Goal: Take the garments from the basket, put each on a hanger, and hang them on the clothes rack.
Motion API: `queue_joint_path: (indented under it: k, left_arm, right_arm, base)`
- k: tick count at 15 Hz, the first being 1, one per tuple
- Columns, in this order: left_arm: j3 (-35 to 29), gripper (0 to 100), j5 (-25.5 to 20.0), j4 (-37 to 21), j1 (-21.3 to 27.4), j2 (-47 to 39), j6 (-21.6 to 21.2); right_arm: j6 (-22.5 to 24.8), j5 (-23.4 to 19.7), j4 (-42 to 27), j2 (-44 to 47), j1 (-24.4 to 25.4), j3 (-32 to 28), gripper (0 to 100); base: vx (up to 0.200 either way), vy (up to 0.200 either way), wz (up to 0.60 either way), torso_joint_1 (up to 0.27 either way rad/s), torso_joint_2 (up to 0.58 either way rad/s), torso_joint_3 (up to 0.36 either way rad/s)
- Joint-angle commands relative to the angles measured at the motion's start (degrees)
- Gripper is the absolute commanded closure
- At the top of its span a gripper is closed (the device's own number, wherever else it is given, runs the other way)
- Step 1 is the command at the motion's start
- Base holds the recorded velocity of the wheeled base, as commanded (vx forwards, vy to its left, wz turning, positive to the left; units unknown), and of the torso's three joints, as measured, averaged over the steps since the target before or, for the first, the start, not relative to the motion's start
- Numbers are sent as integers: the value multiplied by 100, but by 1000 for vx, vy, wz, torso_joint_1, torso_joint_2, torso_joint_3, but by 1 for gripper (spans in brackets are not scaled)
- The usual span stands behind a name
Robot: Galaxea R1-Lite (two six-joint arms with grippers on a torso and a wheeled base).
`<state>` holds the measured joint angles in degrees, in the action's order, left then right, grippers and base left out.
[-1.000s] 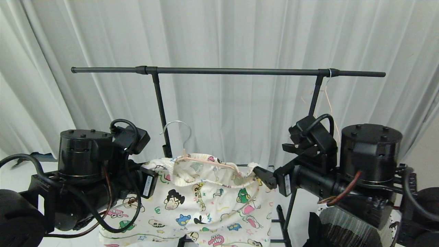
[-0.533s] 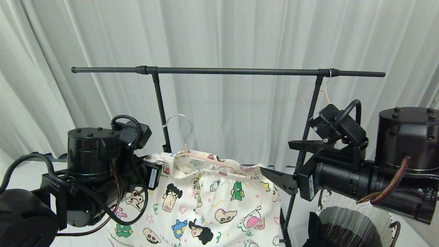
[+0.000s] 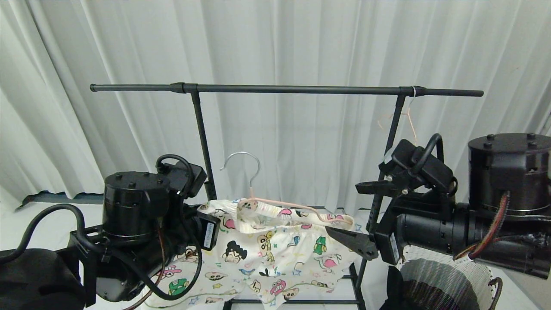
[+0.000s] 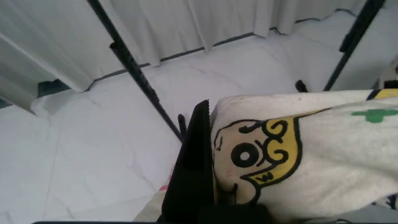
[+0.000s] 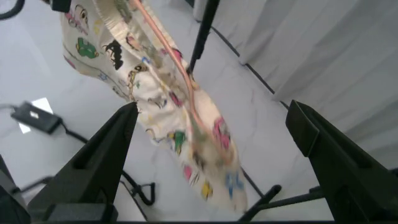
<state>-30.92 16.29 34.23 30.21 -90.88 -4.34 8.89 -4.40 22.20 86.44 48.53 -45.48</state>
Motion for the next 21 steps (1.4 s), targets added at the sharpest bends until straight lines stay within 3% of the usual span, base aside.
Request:
queue_joint_path:
  k: [1, 6, 8, 18, 19, 21]
  left_arm:
    - [24, 100, 6, 5, 363, -26, -5]
    - [121, 100, 6, 277, 706, -9, -146]
    - [279, 100, -11, 523, 715, 9, -357]
    - [288, 100, -29, 752, 969, 27, -331]
    - [288, 100, -29, 752, 978, 27, -331]
    - [288, 100, -29, 760, 996, 44, -322]
  right_arm:
    - [263, -122, -190, 268, -2, -233, 0]
    - [526, -263, -357, 760, -28, -461, 0]
    - [614, -254, -752, 813, -72, -611, 0]
    - [825, -237, -1183, 997, 51, -664, 0]
    - [869, -228, -1200, 997, 51, -664, 100]
    - [922, -61, -1192, 1006, 51, -681, 100]
  base:
    - [0, 0, 0, 0, 0, 0]
    - [0, 0, 0, 0, 0, 0]
    - [0, 0, 0, 0, 0, 0]
    - [0, 0, 0, 0, 0, 0]
    - [0, 0, 0, 0, 0, 0]
    - [0, 0, 0, 0, 0, 0]
